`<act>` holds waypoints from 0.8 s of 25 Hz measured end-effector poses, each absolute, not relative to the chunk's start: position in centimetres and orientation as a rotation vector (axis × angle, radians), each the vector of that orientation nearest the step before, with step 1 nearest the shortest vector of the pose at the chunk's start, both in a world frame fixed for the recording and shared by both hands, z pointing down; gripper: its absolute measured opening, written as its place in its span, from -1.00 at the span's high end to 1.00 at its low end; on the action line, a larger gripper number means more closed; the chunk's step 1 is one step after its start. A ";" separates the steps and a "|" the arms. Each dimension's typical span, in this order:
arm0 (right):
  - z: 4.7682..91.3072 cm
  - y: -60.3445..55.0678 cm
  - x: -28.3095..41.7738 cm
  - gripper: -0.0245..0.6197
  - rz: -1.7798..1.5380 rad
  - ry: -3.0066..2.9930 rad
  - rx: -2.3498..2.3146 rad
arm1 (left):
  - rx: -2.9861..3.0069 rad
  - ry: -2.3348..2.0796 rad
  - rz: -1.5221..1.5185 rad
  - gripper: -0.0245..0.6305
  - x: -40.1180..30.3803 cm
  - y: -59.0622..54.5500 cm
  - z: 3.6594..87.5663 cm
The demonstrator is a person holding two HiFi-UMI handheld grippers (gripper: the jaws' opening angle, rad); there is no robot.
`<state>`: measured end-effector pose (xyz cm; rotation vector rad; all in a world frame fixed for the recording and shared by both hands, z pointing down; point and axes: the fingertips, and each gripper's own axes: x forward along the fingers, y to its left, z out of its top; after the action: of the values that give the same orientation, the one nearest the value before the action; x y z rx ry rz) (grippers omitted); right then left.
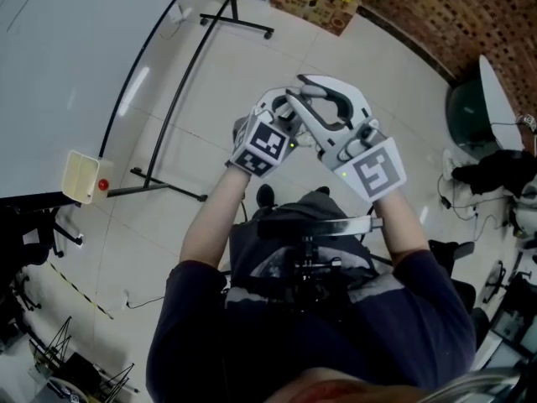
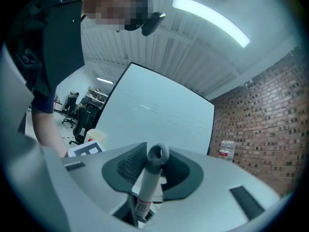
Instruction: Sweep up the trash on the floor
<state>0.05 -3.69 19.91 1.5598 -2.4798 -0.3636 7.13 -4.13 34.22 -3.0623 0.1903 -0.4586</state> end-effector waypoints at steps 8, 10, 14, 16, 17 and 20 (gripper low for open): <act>20.9 -5.8 1.9 0.58 -0.328 -2.520 1.509 | -3.032 0.284 -0.532 0.78 8.0 -7.3 35.3; 21.3 -6.7 2.3 0.58 -0.327 -2.555 1.475 | -3.025 0.323 -0.560 0.78 8.3 -8.5 35.8; 22.2 -9.8 2.0 0.58 -0.316 -2.659 1.392 | -3.033 0.417 -0.643 0.78 7.9 -11.8 37.2; 22.8 -11.3 1.7 0.59 -0.269 -2.717 1.340 | -3.035 0.472 -0.689 0.78 7.3 -13.4 37.9; 23.0 -12.0 1.7 0.59 -0.244 -2.740 1.310 | -3.034 0.500 -0.705 0.78 7.2 -14.2 38.1; 23.1 -13.8 2.8 0.58 -0.147 -2.835 1.252 | -3.021 0.580 -0.748 0.78 7.7 -16.0 38.4</act>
<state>2.78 -13.81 23.07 1.2523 -2.8349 -0.1473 7.69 -16.01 38.41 -3.0206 0.5797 -0.7483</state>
